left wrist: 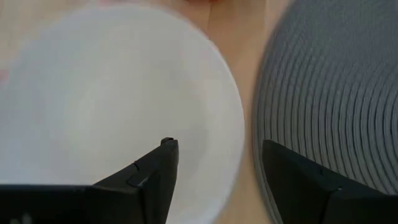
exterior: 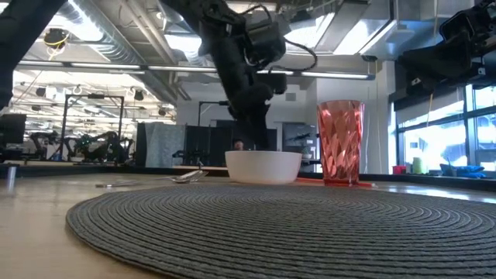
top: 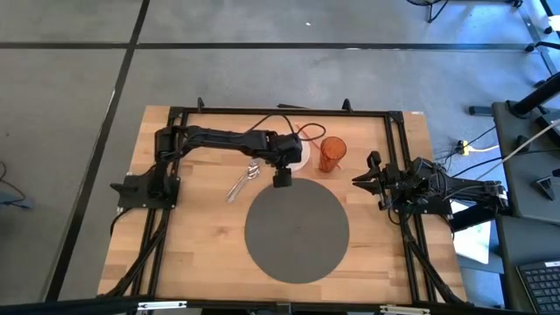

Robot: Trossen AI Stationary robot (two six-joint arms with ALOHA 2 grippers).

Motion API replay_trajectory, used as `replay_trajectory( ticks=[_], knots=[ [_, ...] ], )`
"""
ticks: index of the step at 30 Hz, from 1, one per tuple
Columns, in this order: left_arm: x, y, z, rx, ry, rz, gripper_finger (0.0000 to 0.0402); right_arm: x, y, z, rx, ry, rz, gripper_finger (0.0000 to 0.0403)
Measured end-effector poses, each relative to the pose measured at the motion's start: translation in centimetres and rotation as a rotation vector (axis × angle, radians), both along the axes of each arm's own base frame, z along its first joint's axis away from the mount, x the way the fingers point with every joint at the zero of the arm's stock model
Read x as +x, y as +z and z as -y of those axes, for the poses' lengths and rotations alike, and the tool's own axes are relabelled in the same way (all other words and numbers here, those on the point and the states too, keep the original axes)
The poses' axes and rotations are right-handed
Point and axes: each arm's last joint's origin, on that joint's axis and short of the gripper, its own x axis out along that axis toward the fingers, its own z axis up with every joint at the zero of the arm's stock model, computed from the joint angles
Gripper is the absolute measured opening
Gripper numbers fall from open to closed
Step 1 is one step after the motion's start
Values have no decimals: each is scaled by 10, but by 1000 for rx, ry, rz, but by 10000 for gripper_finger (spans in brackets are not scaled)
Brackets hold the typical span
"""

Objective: Pick & Place Utensil
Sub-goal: Put the white bowl on the gray placemat

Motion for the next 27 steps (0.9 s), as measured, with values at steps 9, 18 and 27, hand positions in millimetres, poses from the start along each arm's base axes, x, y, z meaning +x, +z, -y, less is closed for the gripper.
replay_trajectory(
  ticks=[9, 18, 27],
  knots=[
    [2, -9, -3, 1, 6, -19, 221, 0, 0, 0, -3, -3, 1, 51],
    [1, -10, -5, -1, 12, -20, 221, 0, 0, 0, -2, -2, 1, 51],
    [4, -25, -8, 11, -10, -60, 221, 0, 0, 0, -3, -2, 0, 51]
  ],
)
